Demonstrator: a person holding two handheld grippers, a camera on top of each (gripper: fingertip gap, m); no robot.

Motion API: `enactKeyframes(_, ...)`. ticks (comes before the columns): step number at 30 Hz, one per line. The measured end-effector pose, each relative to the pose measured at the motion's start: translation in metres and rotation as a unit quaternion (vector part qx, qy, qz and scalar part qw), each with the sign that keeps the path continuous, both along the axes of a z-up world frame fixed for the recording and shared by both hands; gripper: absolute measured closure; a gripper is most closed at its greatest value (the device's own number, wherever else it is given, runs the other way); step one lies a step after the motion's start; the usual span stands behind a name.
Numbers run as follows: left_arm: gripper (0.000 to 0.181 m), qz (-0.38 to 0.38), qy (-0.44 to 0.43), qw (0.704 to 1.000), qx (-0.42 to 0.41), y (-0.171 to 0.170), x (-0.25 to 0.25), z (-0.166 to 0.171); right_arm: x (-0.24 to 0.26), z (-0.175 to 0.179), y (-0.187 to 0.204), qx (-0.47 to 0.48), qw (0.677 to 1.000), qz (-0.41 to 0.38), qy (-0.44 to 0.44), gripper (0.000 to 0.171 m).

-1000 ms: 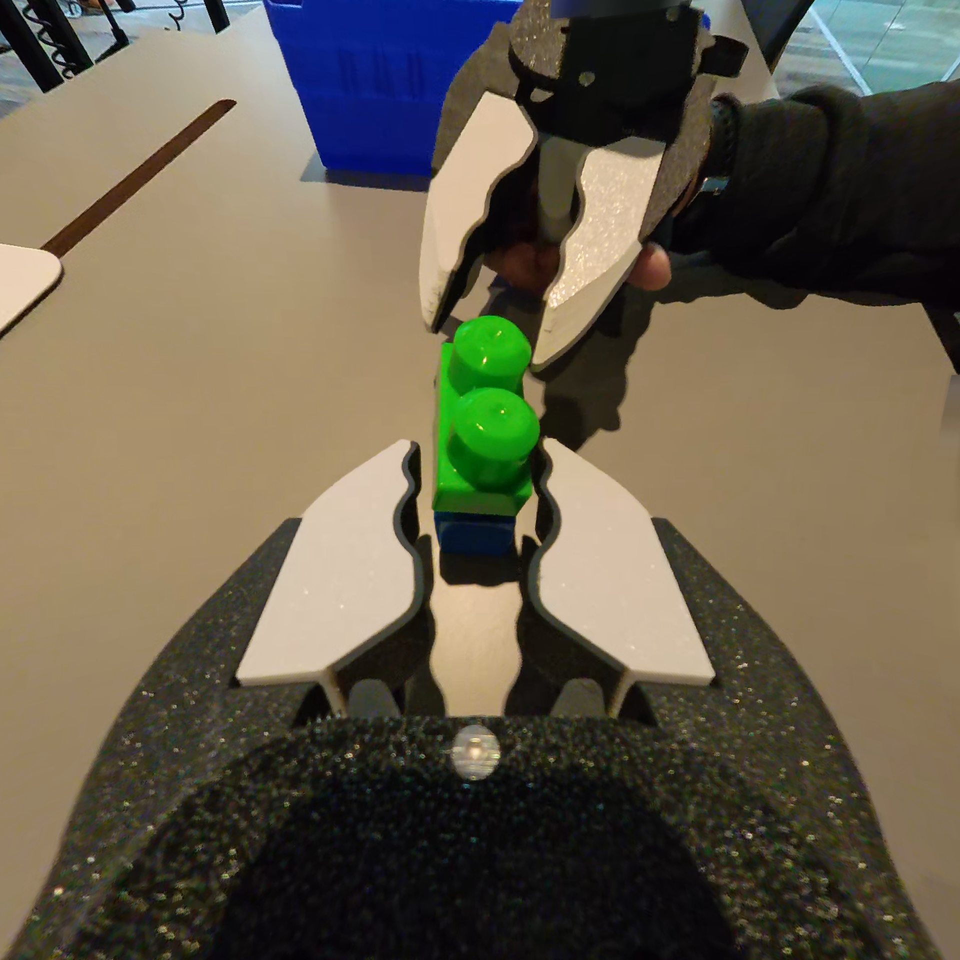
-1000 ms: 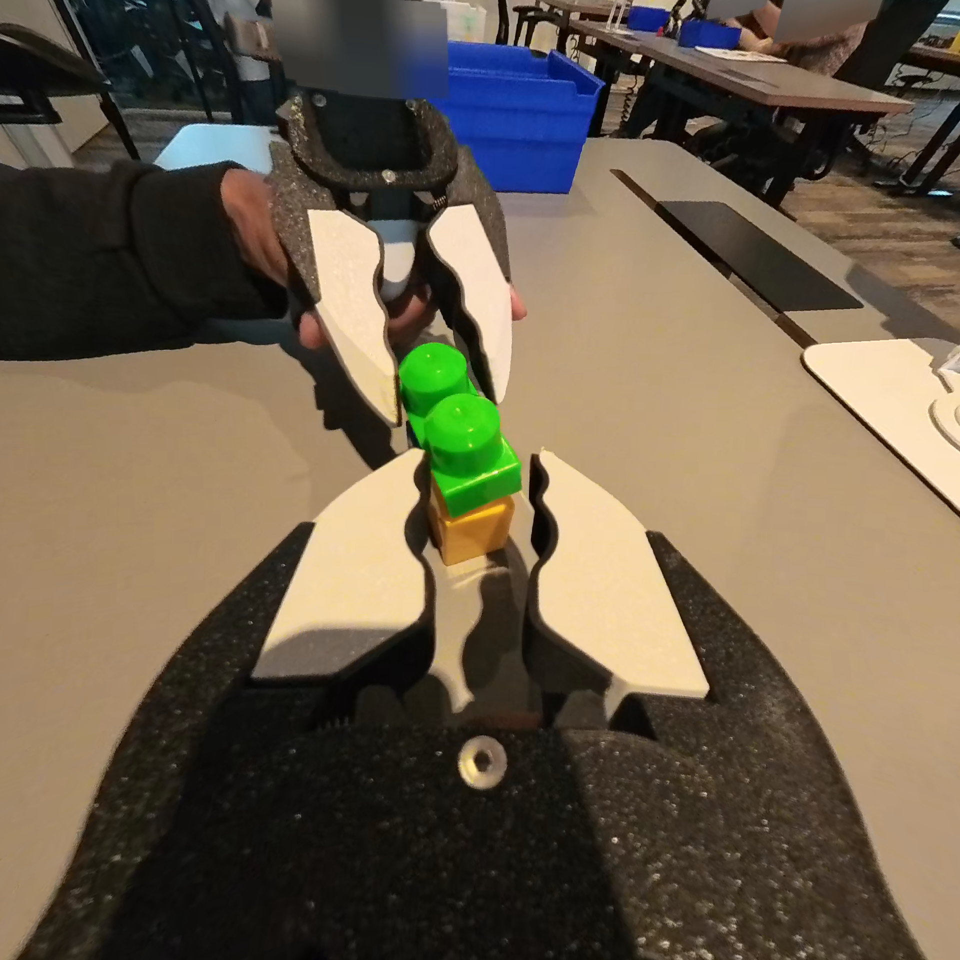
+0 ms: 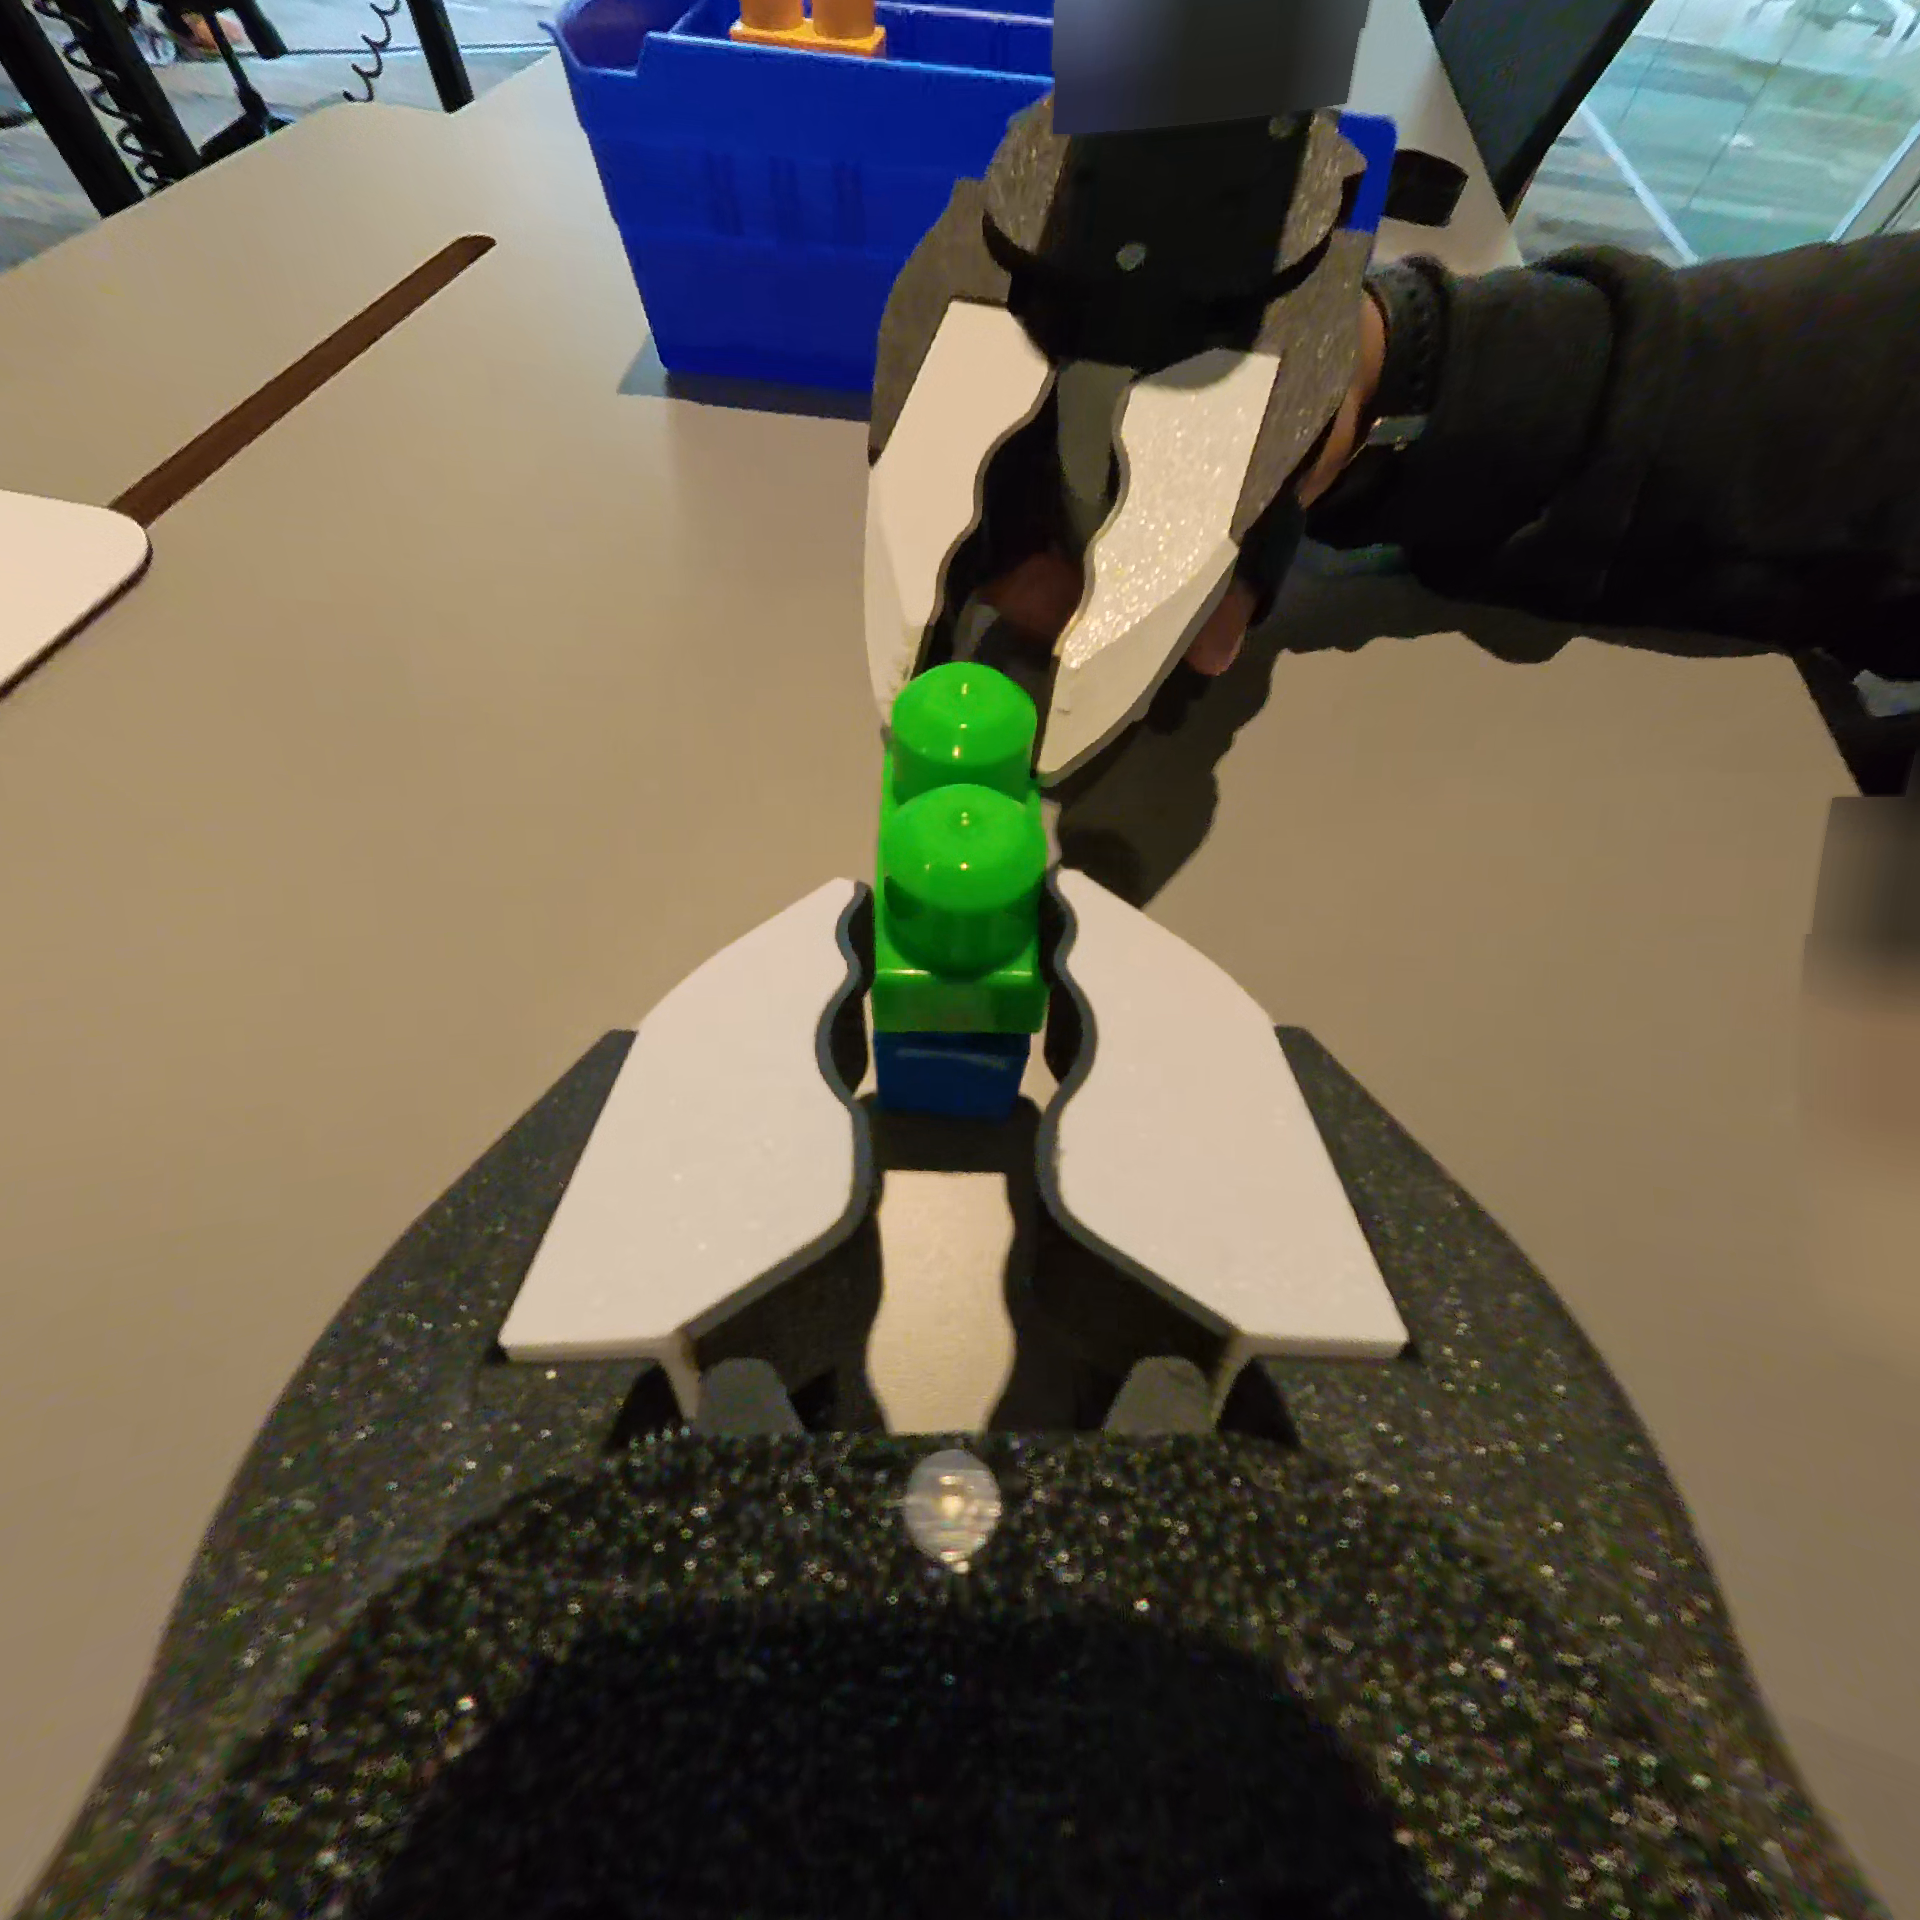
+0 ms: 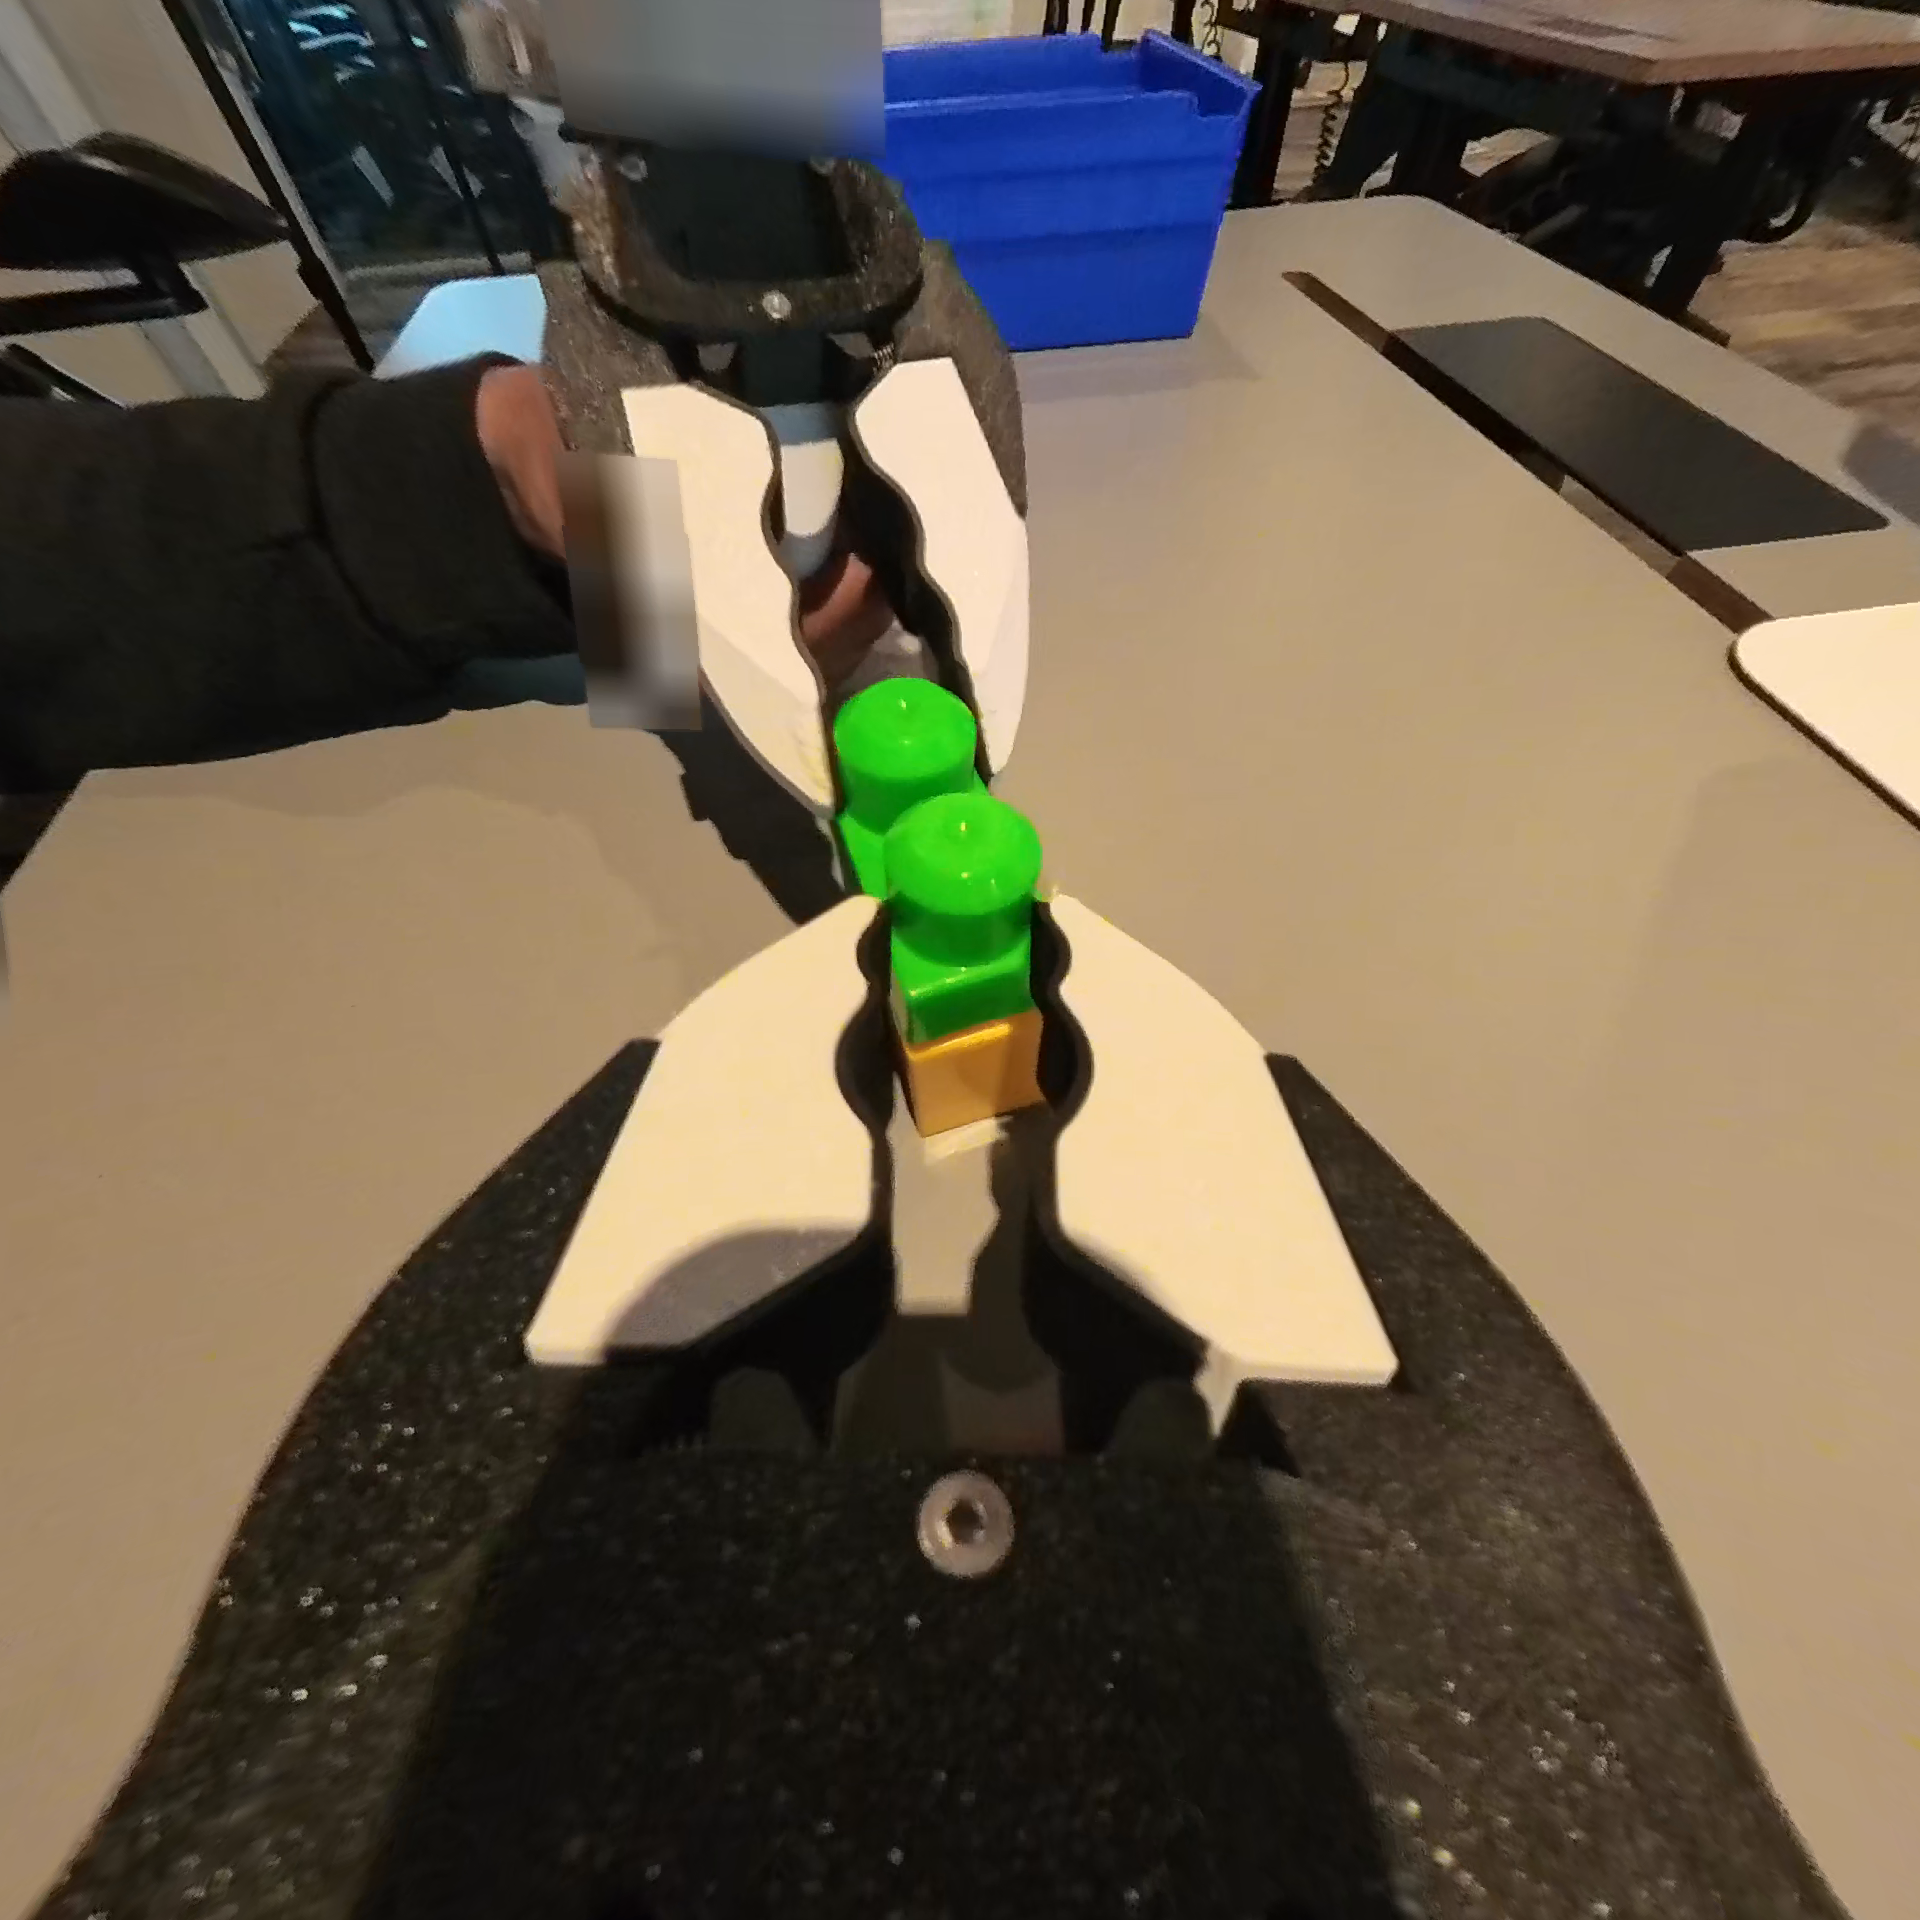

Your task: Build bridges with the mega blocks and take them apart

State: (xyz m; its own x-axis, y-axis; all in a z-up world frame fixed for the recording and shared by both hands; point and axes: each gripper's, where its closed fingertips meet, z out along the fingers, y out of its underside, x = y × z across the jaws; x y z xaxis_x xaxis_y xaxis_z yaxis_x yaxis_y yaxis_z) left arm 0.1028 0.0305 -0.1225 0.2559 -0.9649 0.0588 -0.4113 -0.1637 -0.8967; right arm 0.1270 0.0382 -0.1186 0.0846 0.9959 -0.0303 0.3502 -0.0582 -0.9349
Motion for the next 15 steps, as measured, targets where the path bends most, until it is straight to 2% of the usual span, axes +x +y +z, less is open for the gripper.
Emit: enactKeyframes(15, 0.150, -0.014, 0.022, 0.999, 0.035, -0.0005, -0.0012, -0.0085, -0.0004, -0.0053, -0.0005, -0.020, 0.999, -0.017, -0.025, 0.144)
